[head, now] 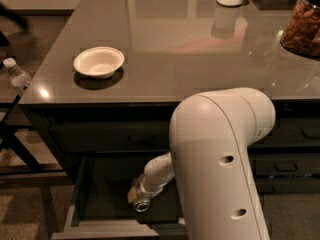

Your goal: Place 7up can into middle drawer

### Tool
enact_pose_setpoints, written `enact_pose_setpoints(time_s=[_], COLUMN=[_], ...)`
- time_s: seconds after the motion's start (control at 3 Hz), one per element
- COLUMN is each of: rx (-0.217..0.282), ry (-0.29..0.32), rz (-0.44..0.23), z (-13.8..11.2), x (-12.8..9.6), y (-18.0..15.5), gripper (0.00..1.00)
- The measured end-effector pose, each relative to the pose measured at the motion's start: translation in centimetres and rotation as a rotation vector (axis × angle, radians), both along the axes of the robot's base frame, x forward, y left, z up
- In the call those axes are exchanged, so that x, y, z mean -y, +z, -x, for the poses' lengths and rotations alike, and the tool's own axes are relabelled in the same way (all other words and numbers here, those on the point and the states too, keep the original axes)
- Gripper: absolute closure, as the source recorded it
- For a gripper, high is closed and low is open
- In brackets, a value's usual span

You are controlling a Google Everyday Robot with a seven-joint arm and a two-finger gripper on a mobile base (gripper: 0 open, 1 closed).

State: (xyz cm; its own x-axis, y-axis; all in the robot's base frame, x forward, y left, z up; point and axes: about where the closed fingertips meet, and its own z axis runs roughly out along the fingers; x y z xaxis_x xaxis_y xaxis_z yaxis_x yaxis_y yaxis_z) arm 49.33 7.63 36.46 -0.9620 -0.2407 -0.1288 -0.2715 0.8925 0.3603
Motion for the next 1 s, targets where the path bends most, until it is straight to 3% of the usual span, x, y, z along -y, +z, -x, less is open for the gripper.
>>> enact_pose_setpoints(time_s=[0.33,0.67,1.0], rx=[0.0,0.0,0.0], ry=[0.0,0.0,0.0], rz=[0.0,0.0,0.0], z=[0.0,0.0,0.0], x=[0.0,0.0,0.0], y=[0.0,0.0,0.0], gripper=[0.12,0.0,0.0])
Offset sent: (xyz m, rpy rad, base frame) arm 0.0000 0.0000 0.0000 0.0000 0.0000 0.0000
